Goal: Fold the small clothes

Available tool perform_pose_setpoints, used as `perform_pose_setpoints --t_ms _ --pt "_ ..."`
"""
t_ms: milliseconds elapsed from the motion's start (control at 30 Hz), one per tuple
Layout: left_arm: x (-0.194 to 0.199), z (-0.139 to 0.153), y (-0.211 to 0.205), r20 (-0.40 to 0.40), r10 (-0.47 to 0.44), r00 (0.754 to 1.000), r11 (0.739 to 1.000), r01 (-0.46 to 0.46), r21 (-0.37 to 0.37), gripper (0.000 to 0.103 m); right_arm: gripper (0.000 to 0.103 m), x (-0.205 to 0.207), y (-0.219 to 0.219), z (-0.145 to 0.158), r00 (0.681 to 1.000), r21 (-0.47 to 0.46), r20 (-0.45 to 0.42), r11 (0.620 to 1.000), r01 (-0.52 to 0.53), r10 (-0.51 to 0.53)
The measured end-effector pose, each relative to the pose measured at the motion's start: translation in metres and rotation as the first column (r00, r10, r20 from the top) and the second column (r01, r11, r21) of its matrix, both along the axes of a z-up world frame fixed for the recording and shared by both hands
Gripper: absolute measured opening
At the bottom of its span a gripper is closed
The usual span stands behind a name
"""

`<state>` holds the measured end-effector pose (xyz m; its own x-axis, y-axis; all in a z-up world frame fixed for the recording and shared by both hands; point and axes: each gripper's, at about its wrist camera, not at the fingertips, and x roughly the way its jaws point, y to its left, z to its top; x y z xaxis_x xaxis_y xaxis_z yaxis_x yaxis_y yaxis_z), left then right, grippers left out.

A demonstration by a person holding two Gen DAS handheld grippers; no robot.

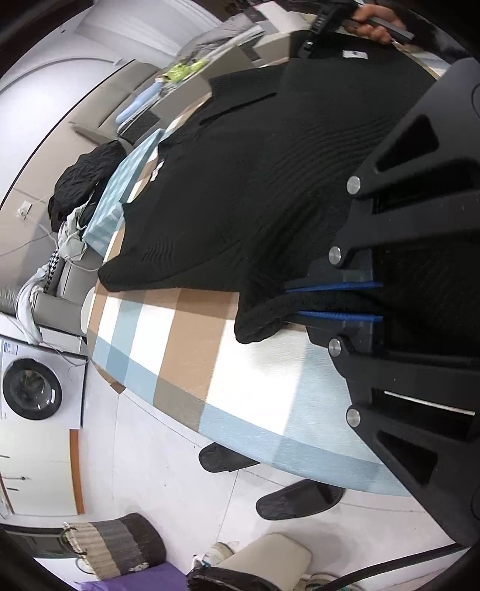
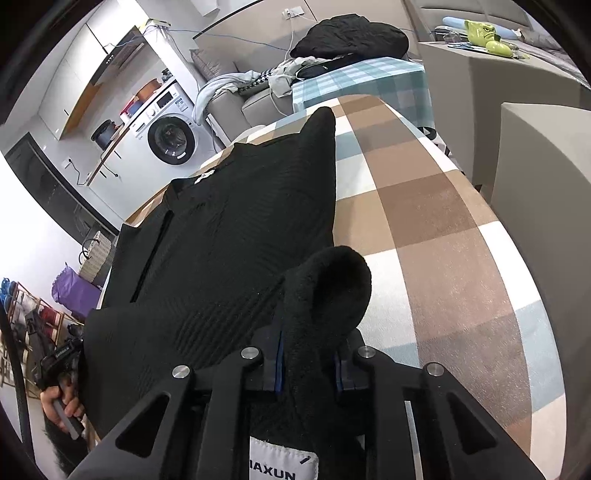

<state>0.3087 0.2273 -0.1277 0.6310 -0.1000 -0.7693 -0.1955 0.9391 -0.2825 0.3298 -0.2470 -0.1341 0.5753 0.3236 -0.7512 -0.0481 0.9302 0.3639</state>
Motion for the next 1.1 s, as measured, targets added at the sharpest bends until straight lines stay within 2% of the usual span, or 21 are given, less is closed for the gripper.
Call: perform_pose_setpoints --t_ms 200,467,600,667,767,833,867,1000,1100 --pt "-0.030 0.003 -0.007 -0.005 -0.004 1.000 1.000 0.004 0.015 0.006 0.018 -0.012 -0.008 0.002 1.000 -0.003 -0.013 1.000 -0.003 0.003" --pt "-0.090 0.010 -0.003 0.002 0.046 0.999 0.998 -0.046 0.033 0.006 0.018 -0.056 -0.018 0.005 1.000 0.006 -0.026 1.000 -0.010 0.010" --pt "-0.112 0.018 0.005 0.017 0.068 0.998 0.997 -0.068 0.023 0.006 0.018 -0.063 -0.018 0.007 0.999 0.000 -0.028 1.000 -0.016 0.016" --pt "-0.117 0.022 0.006 0.031 0.074 0.997 0.997 -0.074 0.022 0.006 0.024 -0.060 -0.019 0.008 1.000 -0.010 -0.029 1.000 -0.007 0.007" --pt "-0.127 0.031 0.010 0.052 0.088 0.995 0.996 -0.088 0.009 0.006 0.045 -0.061 -0.018 0.011 0.999 -0.020 -0.051 1.000 -0.014 0.013" --pt "-0.134 0.036 0.010 0.062 0.096 0.993 0.995 -0.097 0.020 0.006 0.047 -0.068 -0.017 0.014 0.999 -0.037 -0.030 0.999 -0.033 0.032" --pt "-0.137 0.038 0.010 0.059 0.092 0.994 0.995 -0.093 0.025 0.008 0.048 -0.073 -0.016 0.016 0.999 -0.046 -0.023 0.998 -0.040 0.039" --pt "-0.150 0.039 0.005 0.051 0.066 0.996 0.998 -0.067 0.008 0.039 0.050 -0.090 -0.018 0.020 0.998 -0.066 -0.002 0.996 -0.062 0.062" --pt "-0.153 0.036 0.000 0.027 0.050 0.998 0.999 -0.051 0.019 0.040 0.051 -0.096 -0.020 0.020 0.998 -0.075 -0.001 0.995 -0.066 0.066"
